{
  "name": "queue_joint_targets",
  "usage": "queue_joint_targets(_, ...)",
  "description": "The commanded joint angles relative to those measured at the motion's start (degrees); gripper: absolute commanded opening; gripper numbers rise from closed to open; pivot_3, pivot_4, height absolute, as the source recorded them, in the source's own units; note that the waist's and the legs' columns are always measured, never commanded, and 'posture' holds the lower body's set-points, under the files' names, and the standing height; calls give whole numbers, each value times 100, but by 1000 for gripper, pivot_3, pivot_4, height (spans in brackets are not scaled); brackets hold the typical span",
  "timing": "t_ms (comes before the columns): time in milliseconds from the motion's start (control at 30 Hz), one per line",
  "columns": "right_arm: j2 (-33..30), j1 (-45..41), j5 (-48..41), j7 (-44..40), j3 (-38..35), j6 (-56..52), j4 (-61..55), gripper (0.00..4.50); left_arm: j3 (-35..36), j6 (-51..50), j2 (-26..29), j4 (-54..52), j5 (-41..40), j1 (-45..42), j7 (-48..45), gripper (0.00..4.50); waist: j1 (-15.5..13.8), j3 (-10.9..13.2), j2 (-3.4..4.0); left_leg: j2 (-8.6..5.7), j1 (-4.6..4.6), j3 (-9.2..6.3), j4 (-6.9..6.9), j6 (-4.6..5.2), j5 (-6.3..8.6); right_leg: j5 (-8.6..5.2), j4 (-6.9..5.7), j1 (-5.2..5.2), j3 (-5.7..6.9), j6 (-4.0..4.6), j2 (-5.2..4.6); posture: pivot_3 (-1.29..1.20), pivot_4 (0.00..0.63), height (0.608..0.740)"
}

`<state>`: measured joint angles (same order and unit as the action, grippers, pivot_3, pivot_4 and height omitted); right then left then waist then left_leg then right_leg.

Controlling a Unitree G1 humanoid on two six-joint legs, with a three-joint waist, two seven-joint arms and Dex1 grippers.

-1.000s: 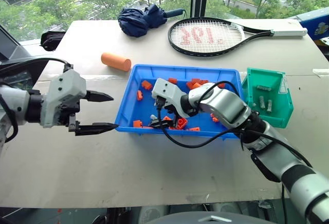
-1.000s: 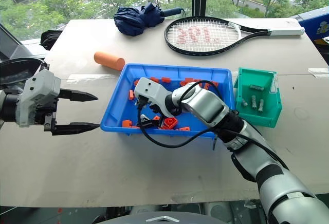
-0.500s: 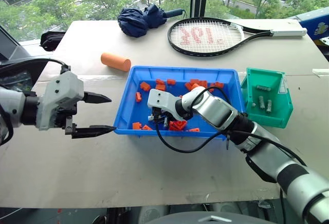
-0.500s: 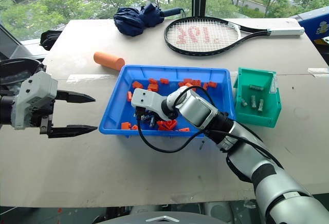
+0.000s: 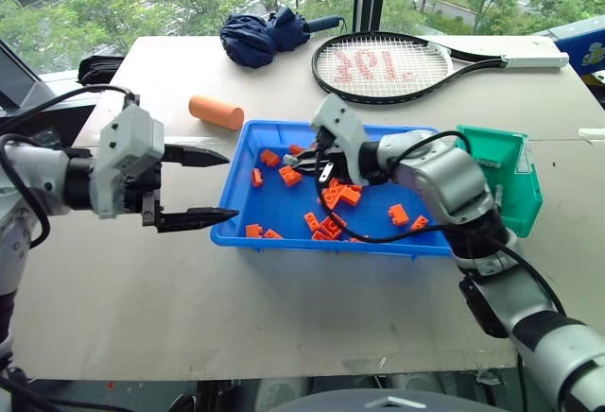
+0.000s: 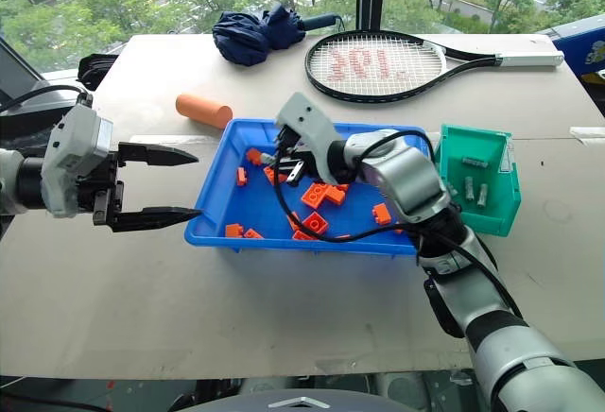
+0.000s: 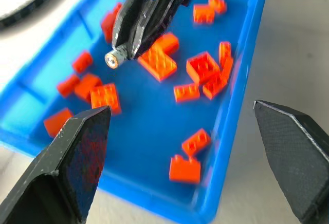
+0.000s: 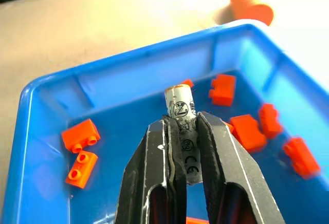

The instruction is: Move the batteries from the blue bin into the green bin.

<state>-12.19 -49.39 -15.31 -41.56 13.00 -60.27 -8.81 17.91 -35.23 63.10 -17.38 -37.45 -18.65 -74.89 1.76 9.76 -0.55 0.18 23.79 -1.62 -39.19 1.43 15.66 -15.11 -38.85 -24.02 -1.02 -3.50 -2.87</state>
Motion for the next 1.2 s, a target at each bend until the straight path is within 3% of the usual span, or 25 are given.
queue_joint_targets(33, -352, 310, -378, 380, -1036, -766, -1176, 37, -320, -105, -395, -97, -316, -572, 311, 4500, -48, 0, 0, -2, 0, 0, 0, 0, 0, 0, 0, 1, 1, 0, -1, 0, 150, 740)
queue_joint_targets(267, -1368, 972, -599, 895, -2518, -1895, -2434, 37, -1229, -86, -1395, 150, -314, -1678, 559, 4500, -96, 0, 1, -5, 0, 2, -3, 3, 1, 0, -1, 3, -2, -1, 4, 0, 150, 740)
queue_joint_targets(433, -2266, 1848, -463, 1107, -3295, -2053, -2756, 37, -1870, 222, -1981, 664, 32, -2357, 420, 4500, -107, 0, 0, -10, -2, 6, -4, 5, 2, 0, 2, 9, -6, -1, 5, 0, 150, 740)
queue_joint_targets(733, -2217, 2504, -241, 1749, -3838, -1411, -2356, 37, -2392, 554, -2722, 1156, 304, -3043, 96, 4500, -69, 0, 2, -10, -8, 16, -6, 5, 1, 0, -1, 8, -19, -1, 14, 0, 150, 740)
queue_joint_targets(1000, -2352, 3021, -298, 1727, -3990, -477, -2259, 3661, -2233, 440, -2535, 854, 370, -2793, 286, 4500, -92, 0, 3, -6, -7, 15, -7, 5, 1, 0, 1, 8, -21, -1, 12, 0, 150, 740)
queue_joint_targets(1200, -2206, 4088, -1032, 545, -4452, 1195, -2343, 3661, -1617, 429, -1867, 383, 467, -1877, 704, 4500, -80, 0, 3, 2, -9, 15, -5, 5, 2, 0, 1, 9, -23, -1, 13, 0, 150, 740)
